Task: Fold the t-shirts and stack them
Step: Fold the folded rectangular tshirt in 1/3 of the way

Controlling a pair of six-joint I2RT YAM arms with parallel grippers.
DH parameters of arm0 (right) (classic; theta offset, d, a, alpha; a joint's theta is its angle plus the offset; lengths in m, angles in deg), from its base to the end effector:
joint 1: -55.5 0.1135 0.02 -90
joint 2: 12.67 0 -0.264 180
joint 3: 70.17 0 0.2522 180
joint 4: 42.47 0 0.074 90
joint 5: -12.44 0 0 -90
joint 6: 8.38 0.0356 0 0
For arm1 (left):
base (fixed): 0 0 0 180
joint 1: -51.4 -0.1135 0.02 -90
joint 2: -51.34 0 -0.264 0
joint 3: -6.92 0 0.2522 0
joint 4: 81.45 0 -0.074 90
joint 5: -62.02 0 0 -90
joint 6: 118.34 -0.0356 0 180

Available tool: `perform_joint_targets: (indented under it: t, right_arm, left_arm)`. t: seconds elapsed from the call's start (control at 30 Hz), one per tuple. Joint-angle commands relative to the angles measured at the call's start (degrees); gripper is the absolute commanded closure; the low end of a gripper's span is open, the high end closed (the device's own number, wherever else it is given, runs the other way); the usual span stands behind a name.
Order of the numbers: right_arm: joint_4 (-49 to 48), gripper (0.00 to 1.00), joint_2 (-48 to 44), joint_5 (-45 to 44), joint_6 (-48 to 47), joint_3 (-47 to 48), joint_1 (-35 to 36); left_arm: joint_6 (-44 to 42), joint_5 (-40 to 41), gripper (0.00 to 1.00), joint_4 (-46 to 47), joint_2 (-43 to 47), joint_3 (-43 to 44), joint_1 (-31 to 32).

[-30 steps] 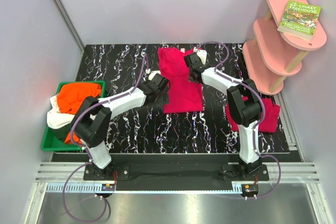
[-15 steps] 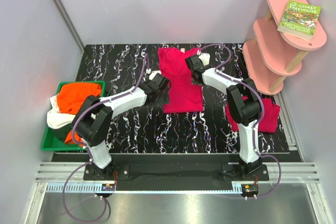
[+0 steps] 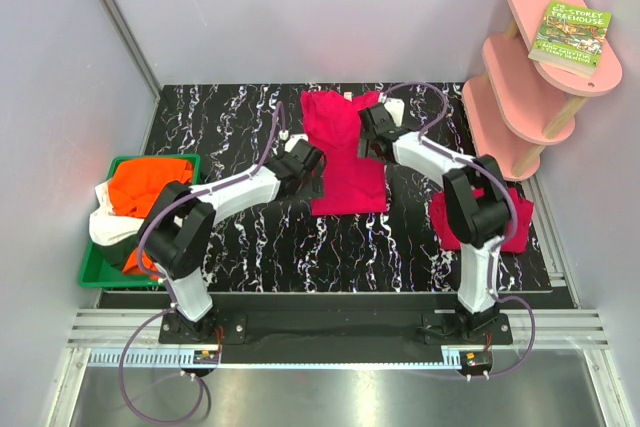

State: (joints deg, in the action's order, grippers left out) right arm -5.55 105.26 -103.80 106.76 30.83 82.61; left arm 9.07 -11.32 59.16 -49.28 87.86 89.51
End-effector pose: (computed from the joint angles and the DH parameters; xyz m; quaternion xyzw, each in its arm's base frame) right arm 0.4054 0.1899 0.1878 0.0545 0.9269 -0.0607 0.3663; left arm 0.2909 -0.2152 0.1953 -0.0328 0.9538 -0.0512 0.2941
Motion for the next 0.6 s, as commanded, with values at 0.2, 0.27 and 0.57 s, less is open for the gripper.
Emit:
perform_joint_targets:
  t: [0.2,0.27,0.57]
  right_arm:
    - [-3.02,0.17,-18.69,5.05,7.46,-21.99,4.17]
    - [-3.9,0.21,-19.84,5.49,8.51,-26.57,5.23]
    - [-7.42,0.28,-22.48,6.73,11.33,-34.33,7.69]
  left_arm:
    - [1.97,-2.69,0.21,4.26,-0.63,2.26,2.67]
    - [2.66,-2.78,0.21,4.53,-1.16,1.82,3.2]
    - [4.34,-2.61,0.21,5.06,-1.25,0.24,4.61]
